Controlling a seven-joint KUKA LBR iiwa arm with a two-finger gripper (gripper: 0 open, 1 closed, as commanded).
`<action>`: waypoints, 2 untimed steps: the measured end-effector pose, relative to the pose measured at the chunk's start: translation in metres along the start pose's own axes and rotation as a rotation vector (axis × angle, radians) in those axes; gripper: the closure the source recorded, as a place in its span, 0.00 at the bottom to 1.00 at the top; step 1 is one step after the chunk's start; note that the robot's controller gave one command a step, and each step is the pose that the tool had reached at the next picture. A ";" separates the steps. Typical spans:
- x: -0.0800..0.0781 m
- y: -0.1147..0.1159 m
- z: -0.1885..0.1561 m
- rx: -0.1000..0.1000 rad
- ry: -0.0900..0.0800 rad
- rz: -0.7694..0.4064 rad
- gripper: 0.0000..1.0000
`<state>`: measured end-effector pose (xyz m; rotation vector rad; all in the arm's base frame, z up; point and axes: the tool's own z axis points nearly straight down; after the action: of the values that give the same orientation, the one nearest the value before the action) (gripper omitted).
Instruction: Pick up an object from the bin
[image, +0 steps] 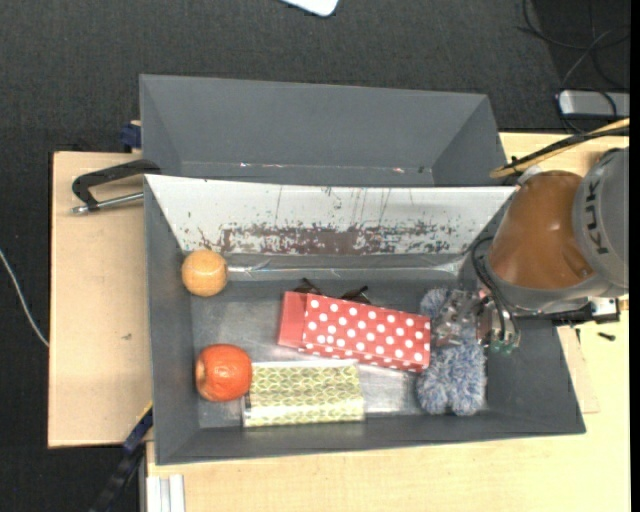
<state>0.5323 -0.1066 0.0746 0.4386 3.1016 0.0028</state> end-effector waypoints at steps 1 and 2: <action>0.012 0.005 -0.057 0.002 0.010 -0.007 1.00; -0.009 0.012 -0.092 0.001 0.002 0.036 1.00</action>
Offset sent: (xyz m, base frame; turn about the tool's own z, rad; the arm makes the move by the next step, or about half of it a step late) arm 0.0091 0.0092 0.0903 0.0365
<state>0.5433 -0.0971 0.1669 0.4954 3.0951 0.0016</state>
